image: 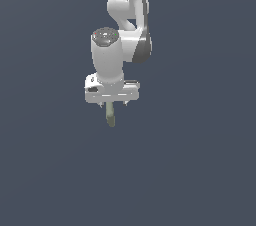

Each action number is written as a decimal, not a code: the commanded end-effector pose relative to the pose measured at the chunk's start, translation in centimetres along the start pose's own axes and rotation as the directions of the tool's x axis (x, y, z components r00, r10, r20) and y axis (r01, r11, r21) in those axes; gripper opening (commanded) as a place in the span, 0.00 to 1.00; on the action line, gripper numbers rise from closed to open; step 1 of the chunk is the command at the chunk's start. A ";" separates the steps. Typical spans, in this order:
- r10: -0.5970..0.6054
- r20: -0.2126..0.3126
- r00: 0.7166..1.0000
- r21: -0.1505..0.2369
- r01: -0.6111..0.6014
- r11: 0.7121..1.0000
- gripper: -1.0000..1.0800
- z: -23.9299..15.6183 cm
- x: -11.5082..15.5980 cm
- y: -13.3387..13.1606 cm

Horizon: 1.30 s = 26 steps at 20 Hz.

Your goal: Pick up the object and move it to a goal position.

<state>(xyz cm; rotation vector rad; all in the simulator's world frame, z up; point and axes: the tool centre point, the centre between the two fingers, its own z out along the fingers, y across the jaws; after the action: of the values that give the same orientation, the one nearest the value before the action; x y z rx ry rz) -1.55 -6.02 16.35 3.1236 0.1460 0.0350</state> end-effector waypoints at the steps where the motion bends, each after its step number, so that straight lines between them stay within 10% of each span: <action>1: -0.018 0.007 1.000 0.005 0.018 1.000 0.96 0.6 -1.0 0.9; 26: -0.054 0.021 0.998 0.016 0.053 0.998 0.96 6.1 -3.3 2.5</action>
<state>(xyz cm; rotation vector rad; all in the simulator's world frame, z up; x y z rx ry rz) -4.49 -8.85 10.85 3.1332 0.2297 -0.0010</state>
